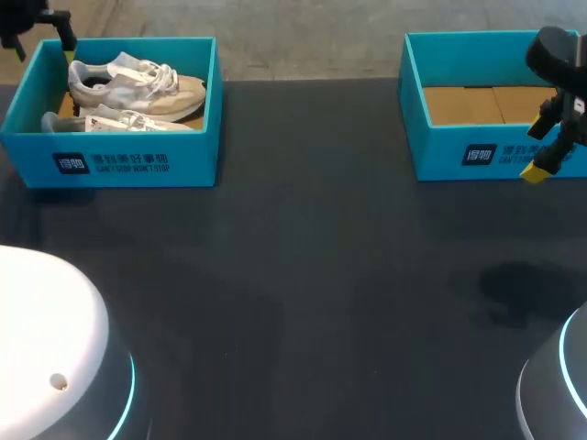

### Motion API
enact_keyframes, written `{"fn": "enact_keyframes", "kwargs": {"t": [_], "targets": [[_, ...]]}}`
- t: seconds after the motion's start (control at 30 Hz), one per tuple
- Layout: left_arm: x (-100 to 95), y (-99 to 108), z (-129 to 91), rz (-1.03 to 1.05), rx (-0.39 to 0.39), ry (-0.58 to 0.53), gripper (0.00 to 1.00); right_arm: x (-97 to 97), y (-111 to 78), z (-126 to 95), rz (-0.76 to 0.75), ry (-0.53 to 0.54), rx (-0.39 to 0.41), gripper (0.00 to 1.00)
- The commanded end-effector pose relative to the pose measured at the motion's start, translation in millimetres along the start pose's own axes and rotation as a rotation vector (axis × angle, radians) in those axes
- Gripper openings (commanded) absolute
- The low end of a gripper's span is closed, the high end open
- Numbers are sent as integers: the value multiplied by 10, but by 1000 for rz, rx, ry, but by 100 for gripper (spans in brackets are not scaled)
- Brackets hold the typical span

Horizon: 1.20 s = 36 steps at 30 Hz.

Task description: Take the shoe out of the shoebox, open the shoe tongue, remove and reinsert the insole, then place the shoe into the shoebox

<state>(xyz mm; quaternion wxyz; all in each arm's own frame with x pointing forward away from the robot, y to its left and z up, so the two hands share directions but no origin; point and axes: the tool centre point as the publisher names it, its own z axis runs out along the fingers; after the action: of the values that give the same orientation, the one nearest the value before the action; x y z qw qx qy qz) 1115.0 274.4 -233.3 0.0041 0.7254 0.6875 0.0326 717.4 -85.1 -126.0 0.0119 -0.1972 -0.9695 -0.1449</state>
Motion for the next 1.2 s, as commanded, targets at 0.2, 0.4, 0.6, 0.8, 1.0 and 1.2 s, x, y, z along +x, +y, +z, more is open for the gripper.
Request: {"fn": "enact_keyframes", "kwargs": {"t": [0.2, 0.4, 0.6, 0.8, 1.0, 1.2], "targets": [[-15, -314, 81, 38, 2, -30, 100, -15, 20, 2, 2, 3, 5, 100], [-19, -461, 154, 62, 17, -39, 100, -15, 20, 2, 2, 3, 5, 100], [-26, -565, 266, 76, 33, -45, 100, -15, 20, 2, 2, 3, 5, 100], [-36, -633, 438, 82, 52, -49, 99, -15, 20, 2, 2, 3, 5, 100], [-21, -661, 586, 83, 63, -56, 92, -15, 20, 2, 2, 3, 5, 100], [28, -669, 708, 80, 74, -63, 69, -15, 20, 2, 2, 3, 5, 100]]}}
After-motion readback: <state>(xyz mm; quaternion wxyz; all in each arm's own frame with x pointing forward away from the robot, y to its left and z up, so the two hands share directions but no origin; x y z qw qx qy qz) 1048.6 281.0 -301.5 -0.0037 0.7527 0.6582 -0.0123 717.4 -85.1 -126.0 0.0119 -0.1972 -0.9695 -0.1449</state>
